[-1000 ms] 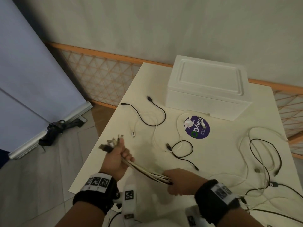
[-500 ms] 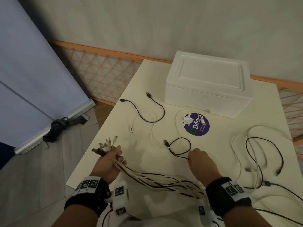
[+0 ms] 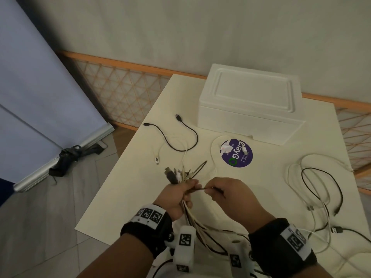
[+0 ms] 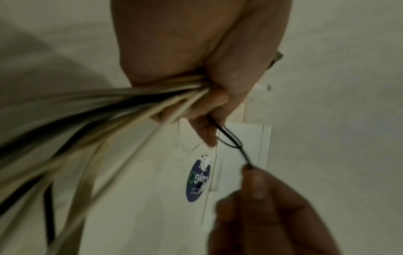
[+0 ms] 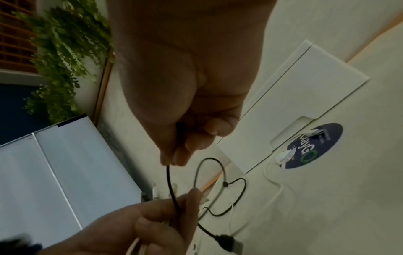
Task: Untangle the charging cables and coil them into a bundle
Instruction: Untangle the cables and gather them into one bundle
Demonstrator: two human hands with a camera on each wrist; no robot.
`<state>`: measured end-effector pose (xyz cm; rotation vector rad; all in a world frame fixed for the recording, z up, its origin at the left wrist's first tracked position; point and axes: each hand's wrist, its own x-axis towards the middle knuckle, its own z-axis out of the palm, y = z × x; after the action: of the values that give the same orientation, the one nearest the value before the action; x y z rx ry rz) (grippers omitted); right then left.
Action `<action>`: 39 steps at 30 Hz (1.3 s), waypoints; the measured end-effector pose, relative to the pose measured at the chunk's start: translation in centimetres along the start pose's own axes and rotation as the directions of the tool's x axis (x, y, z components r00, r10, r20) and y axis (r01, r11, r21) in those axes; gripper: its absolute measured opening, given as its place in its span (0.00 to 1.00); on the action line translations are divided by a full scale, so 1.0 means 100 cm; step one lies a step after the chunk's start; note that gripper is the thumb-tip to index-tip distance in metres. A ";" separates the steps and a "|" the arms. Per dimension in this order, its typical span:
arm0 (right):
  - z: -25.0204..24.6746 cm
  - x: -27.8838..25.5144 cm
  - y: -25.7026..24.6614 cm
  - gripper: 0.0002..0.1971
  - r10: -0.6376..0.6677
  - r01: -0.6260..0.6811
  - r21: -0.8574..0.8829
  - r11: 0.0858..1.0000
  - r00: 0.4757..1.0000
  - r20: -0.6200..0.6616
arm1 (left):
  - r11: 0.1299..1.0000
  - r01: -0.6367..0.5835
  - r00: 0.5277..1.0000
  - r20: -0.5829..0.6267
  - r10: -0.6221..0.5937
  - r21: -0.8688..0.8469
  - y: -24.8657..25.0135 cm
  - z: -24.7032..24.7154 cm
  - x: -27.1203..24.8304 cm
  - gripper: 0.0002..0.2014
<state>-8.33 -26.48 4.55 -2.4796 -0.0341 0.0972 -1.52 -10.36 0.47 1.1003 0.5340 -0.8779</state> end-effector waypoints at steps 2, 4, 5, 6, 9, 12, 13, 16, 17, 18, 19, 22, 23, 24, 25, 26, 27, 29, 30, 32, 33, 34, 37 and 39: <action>-0.004 -0.005 0.004 0.06 0.051 -0.042 -0.067 0.997 0.990 0.133 | 0.996 -0.051 0.997 -0.061 0.046 -0.080 0.003 0.000 0.004 0.05; -0.010 -0.011 0.014 0.05 0.128 -0.113 -0.080 0.990 0.967 0.221 | 0.980 -0.100 0.988 -0.129 0.079 -0.170 0.008 -0.007 0.009 0.08; -0.013 -0.015 0.022 0.04 0.169 -0.154 -0.079 0.985 0.955 0.243 | 0.970 -0.126 0.983 -0.159 0.093 -0.208 0.011 -0.012 0.011 0.08; -0.017 -0.018 0.030 0.04 0.209 -0.192 -0.090 0.977 0.944 0.255 | 0.961 -0.149 0.977 -0.183 0.107 -0.234 0.015 -0.017 0.013 0.09; -0.027 -0.030 0.054 0.06 0.327 -0.306 -0.115 0.945 0.898 0.296 | 0.947 -0.194 0.966 -0.219 0.139 -0.256 0.022 -0.029 0.017 0.10; -0.037 -0.041 0.074 0.07 0.400 -0.386 -0.111 0.916 0.851 0.340 | 0.952 -0.200 0.964 -0.220 0.149 -0.231 0.023 -0.031 0.018 0.06; -0.039 -0.044 0.080 0.07 0.419 -0.405 -0.118 0.907 0.837 0.353 | 0.955 -0.201 0.964 -0.217 0.153 -0.220 0.022 -0.030 0.018 0.02; -0.041 -0.051 0.094 0.07 0.456 -0.435 -0.146 0.889 0.803 0.383 | 0.952 -0.231 0.956 -0.228 0.184 -0.199 0.020 -0.028 0.019 0.08; -0.041 -0.052 0.097 0.07 0.466 -0.440 -0.162 0.884 0.791 0.395 | 0.950 -0.245 0.952 -0.233 0.198 -0.194 0.020 -0.027 0.019 0.09; -0.041 -0.052 0.101 0.07 0.475 -0.445 -0.171 0.879 0.782 0.404 | 0.946 -0.260 0.948 -0.239 0.212 -0.193 0.021 -0.027 0.019 0.08; -0.042 -0.053 0.103 0.06 0.490 -0.457 -0.182 0.871 0.770 0.410 | 0.941 -0.275 0.943 -0.247 0.224 -0.195 0.022 -0.027 0.019 0.06; -0.048 -0.062 0.115 0.06 0.550 -0.505 -0.218 0.835 0.752 0.363 | 0.911 -0.335 0.916 -0.310 0.255 -0.240 0.030 -0.035 0.021 0.02; -0.051 -0.066 0.117 0.06 0.565 -0.523 -0.215 0.825 0.752 0.340 | 0.903 -0.346 0.910 -0.327 0.256 -0.255 0.034 -0.038 0.022 0.04; -0.054 -0.068 0.119 0.07 0.569 -0.532 -0.203 0.822 0.757 0.320 | 0.900 -0.354 0.905 -0.335 0.262 -0.254 0.036 -0.041 0.022 0.04; -0.057 -0.070 0.118 0.07 0.573 -0.533 -0.211 0.820 0.759 0.309 | 0.900 -0.362 0.902 -0.335 0.273 -0.243 0.037 -0.042 0.022 0.04; -0.059 -0.069 0.119 0.08 0.571 -0.524 -0.228 0.821 0.763 0.302 | 0.901 -0.370 0.900 -0.328 0.287 -0.227 0.037 -0.042 0.021 0.03; -0.060 -0.067 0.118 0.09 0.576 -0.516 -0.261 0.816 0.761 0.299 | 0.901 -0.376 0.901 -0.312 0.301 -0.216 0.037 -0.041 0.020 0.02; -0.060 -0.061 0.111 0.08 0.573 -0.473 -0.343 0.812 0.760 0.308 | 0.902 -0.374 0.915 -0.245 0.321 -0.215 0.037 -0.037 0.017 0.04; -0.061 -0.056 0.105 0.03 0.559 -0.421 -0.413 0.808 0.769 0.310 | 0.903 -0.370 0.922 -0.207 0.328 -0.217 0.037 -0.036 0.016 0.06; -0.058 -0.046 0.094 0.14 0.487 -0.322 -0.483 0.814 0.831 0.267 | 0.912 -0.358 0.931 -0.143 0.335 -0.199 0.040 -0.033 0.012 0.09; -0.054 -0.038 0.084 0.18 0.408 -0.294 -0.423 0.857 0.889 0.209 | 0.918 -0.353 0.935 -0.111 0.338 -0.182 0.040 -0.032 0.009 0.09; -0.048 -0.029 0.073 0.18 0.300 -0.250 -0.315 0.916 0.946 0.121 | 0.922 -0.350 0.937 -0.082 0.340 -0.164 0.038 -0.031 0.007 0.09; -0.029 0.004 0.020 0.14 0.019 -0.027 -0.094 0.995 0.997 -0.078 | 0.928 -0.345 0.937 0.002 0.349 -0.143 0.033 -0.026 0.001 0.10; -0.011 0.025 -0.015 0.19 -0.085 0.083 -0.075 0.994 0.996 -0.023 | 0.930 -0.337 0.936 0.060 0.348 -0.144 0.030 -0.024 -0.004 0.13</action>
<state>-5.72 -25.86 6.12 -2.5493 -0.1329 0.0275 0.87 -7.47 1.46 0.9928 0.3109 -0.5709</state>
